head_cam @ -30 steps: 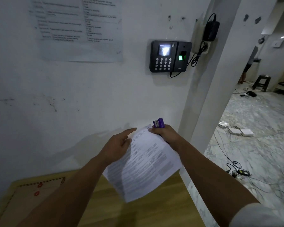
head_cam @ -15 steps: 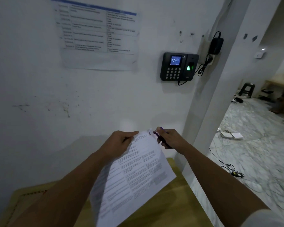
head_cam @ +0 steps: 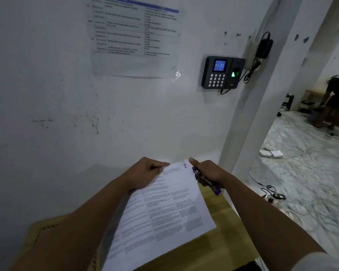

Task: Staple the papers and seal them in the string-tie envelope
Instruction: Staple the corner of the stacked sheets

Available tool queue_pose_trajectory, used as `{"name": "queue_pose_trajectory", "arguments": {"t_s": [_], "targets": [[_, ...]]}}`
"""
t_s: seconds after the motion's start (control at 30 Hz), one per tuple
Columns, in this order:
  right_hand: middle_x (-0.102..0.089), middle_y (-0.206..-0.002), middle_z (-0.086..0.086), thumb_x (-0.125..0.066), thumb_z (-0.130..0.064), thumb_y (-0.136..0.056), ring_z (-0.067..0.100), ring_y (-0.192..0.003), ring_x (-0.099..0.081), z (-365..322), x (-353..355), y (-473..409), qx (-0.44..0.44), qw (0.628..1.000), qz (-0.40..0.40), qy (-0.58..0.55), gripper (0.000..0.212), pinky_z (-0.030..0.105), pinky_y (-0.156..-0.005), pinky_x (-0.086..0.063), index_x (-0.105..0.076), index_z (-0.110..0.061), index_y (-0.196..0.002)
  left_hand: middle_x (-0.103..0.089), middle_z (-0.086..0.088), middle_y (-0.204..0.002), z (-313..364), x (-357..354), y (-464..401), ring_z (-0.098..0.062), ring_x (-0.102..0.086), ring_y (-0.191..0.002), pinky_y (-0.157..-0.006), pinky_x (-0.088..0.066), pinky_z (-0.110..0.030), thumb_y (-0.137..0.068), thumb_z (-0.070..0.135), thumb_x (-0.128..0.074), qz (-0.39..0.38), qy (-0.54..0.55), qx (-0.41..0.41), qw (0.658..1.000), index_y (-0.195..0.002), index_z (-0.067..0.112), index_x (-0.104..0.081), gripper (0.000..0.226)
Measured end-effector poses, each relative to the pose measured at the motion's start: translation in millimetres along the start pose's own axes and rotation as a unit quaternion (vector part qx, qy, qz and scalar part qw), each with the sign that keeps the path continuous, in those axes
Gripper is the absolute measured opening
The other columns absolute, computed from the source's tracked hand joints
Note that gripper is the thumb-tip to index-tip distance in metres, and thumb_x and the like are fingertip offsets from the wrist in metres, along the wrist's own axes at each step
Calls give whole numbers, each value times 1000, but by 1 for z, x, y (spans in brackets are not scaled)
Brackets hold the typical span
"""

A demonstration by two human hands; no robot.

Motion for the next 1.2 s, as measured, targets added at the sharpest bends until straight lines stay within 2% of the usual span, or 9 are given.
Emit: {"name": "queue_pose_trajectory", "arguments": {"t_s": [0.03, 0.07, 0.1, 0.3, 0.47, 0.6, 0.73, 0.87, 1.2], "targets": [[-54, -64, 10, -61, -78, -79, 20, -52, -42, 1, -4, 1, -35, 999, -10, 1, 67, 27, -51, -36, -62, -11, -70, -39, -1, -121, 0, 1, 4, 10, -60, -85, -90, -43, -14, -105, 19, -54, -1, -9, 0, 1000, -125, 41, -67, 33], [-51, -63, 6, -60, -84, -75, 18, -51, -41, 2, -7, 2, -74, 997, -20, -1, 76, 26, -50, -34, -67, -9, -79, -74, 15, -119, -2, 3, 7, 13, -62, -97, -96, -42, -10, -105, 17, -54, 1, -13, 3, 1000, -129, 34, -67, 32], [-48, -62, 3, -58, -89, -70, 16, -50, -40, 4, -9, 3, -111, 993, -31, -6, 85, 26, -49, -33, -71, -7, -90, -71, 14, -125, -3, 4, 9, 9, -63, -109, -101, -43, -12, -105, 17, -54, 4, -17, 3, 1000, -130, 30, -67, 32], [-56, -76, 5, -67, -93, -53, 14, -61, -52, 23, -15, 6, -220, 966, -81, -106, 106, 25, -61, -51, -65, -11, -120, -63, 7, -99, -24, 15, 15, -12, -56, -94, -88, -44, -25, -104, 19, -54, -1, -16, 21, 1000, -112, 51, -68, 36], [-57, -82, 7, -97, -52, -53, 11, -64, -51, 33, -21, 12, -203, 955, -130, -171, 90, 17, -49, -46, -53, -12, -120, -75, 5, -107, -28, 17, 19, -16, -70, -100, -97, -51, -28, -104, 17, -54, 8, -10, 29, 1000, -123, 40, -70, 33], [-55, -85, 3, -91, -21, -74, 8, -65, -48, 40, -20, 8, -164, 960, -153, -170, 70, 13, -43, -39, -55, -8, -132, -71, 8, -105, -26, 17, 22, -6, -62, -96, -90, -46, -19, -104, 18, -55, -5, -5, 32, 999, -122, 41, -70, 33], [-57, -85, 0, -83, -35, -83, 7, -63, -46, 35, -19, 9, -141, 969, -146, -137, 49, 13, -40, -32, -63, -12, -122, -68, 21, -122, -17, 18, 25, 16, -62, -106, -87, -45, -2, -104, 15, -55, -13, -9, 24, 1000, -130, 25, -69, 31], [-64, -88, 3, -78, -55, -79, 8, -60, -46, 29, -19, 10, -123, 976, -124, -128, 61, 14, -38, -30, -65, -9, -116, -69, 16, -127, -13, 18, 26, 8, -64, -112, -96, -49, -10, -104, 16, -56, -22, 2, 22, 1000, -129, 25, -70, 30], [-65, -97, 5, -86, -61, -66, 8, -61, -42, 27, -8, 14, -92, 974, -161, -126, 80, 14, -38, -27, -66, -6, -120, -74, 12, -121, 0, 8, 25, 2, -70, -107, -89, -52, -10, -104, 14, -56, -53, 20, 17, 998, -129, 23, -71, 30]]}}
Point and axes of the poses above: each hand's wrist, its own y-axis away from the middle knuckle, its own x-axis out of the back of the hand, z = x × y, the point moved 1 cm from there along -y, towards the middle knuckle
